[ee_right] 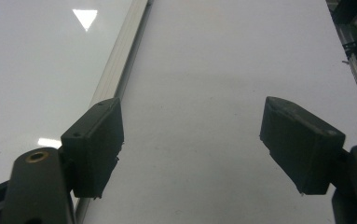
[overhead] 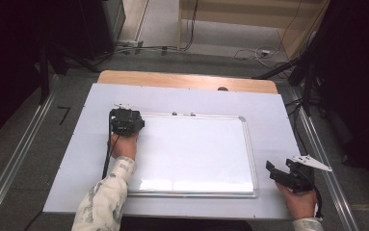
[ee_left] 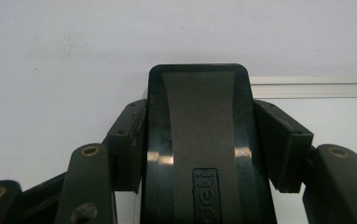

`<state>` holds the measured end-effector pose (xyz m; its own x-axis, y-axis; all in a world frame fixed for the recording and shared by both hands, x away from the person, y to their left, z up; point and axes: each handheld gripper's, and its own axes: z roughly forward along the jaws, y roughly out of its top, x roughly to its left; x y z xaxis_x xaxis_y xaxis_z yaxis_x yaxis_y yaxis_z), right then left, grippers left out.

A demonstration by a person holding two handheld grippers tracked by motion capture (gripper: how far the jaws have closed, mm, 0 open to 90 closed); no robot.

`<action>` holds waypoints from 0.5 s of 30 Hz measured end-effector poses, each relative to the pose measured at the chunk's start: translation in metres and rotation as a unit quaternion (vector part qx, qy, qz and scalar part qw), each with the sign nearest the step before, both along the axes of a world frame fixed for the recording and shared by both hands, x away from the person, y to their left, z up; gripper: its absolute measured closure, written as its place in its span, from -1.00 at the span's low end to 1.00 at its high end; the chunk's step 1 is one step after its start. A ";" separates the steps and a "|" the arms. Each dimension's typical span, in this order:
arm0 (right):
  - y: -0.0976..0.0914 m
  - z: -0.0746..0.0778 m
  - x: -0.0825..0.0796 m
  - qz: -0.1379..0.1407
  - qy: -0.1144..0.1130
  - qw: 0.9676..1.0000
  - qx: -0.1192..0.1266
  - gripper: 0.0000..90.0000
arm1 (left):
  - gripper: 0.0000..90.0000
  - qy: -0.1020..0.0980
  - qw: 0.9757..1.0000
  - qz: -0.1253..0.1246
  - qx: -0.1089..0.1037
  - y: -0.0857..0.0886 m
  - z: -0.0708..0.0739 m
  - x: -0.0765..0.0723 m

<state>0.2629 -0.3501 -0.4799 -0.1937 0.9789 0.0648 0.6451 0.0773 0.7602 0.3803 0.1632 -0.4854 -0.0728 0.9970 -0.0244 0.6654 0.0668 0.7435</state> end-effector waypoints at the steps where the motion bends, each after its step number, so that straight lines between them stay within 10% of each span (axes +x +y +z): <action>1: 0.000 0.000 0.000 -0.001 0.000 1.000 0.000 -0.55 | -0.09 0.001 1.000 -0.001 0.000 0.000 -0.001 0.000; 15: 0.000 0.000 0.000 0.000 0.000 1.000 0.000 -0.55 | -0.11 0.001 1.000 -0.008 -0.004 0.000 -0.003 0.001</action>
